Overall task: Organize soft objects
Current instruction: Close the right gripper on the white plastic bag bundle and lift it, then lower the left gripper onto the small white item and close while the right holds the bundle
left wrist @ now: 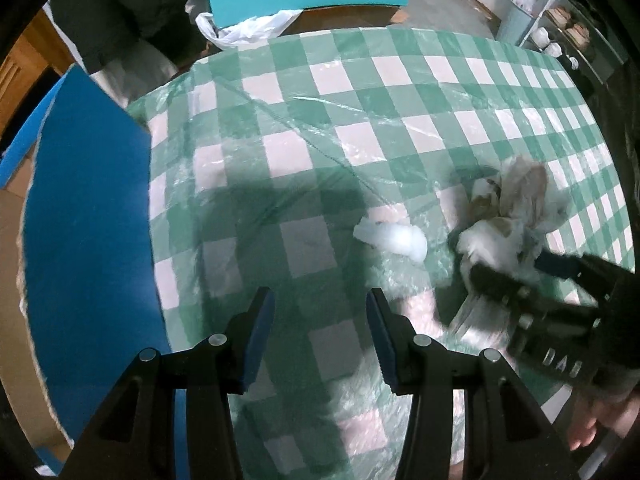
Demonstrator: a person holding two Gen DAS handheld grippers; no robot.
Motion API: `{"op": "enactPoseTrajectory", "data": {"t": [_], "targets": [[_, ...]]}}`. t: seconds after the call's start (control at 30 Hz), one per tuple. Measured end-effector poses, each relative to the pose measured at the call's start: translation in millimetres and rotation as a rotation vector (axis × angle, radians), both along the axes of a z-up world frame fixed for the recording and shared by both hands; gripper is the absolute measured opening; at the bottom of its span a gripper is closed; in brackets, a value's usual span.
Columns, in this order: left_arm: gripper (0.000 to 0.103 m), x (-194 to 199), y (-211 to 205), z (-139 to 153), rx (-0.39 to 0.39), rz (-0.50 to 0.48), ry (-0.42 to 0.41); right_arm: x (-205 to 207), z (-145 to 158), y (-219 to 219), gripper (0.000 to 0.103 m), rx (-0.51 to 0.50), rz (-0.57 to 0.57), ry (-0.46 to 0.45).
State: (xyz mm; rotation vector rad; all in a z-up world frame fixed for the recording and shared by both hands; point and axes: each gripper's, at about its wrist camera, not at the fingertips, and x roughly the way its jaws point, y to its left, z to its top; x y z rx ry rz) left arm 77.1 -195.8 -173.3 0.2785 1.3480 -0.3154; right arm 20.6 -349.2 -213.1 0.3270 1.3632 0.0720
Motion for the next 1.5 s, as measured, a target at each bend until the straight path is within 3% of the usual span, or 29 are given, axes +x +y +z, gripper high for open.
{"op": "enactPoseTrajectory", "data": {"t": [0.03, 0.1, 0.4, 0.7, 1.0, 1.4, 1.5], "targets": [[0.049, 2, -3, -2, 0.000, -0.006, -0.001, 0, 0, 2, 0.060, -0.018, 0.011, -0.010], [0.049, 5, -5, -4, 0.002, -0.017, -0.001, 1, 2, 5, 0.033, -0.022, 0.036, -0.019], [0.049, 22, -14, -16, -0.041, 0.019, 0.069, 4, 7, -15, 0.030, -0.042, -0.019, -0.016], [0.049, 51, -9, -24, -0.133, 0.189, 0.151, 3, 21, -16, 0.030, -0.031, -0.020, -0.036], [0.049, 59, -15, -34, -0.133, 0.241, 0.184, -10, 34, -33, 0.030, -0.014, -0.031, -0.055], [0.048, 57, -57, -43, -0.119, 0.204, 0.173, -11, 42, -43, 0.031, 0.005, -0.052, -0.066], [0.037, 57, -58, -45, -0.104, 0.199, 0.153, -11, 42, -47, 0.031, 0.007, -0.063, -0.065]]}}
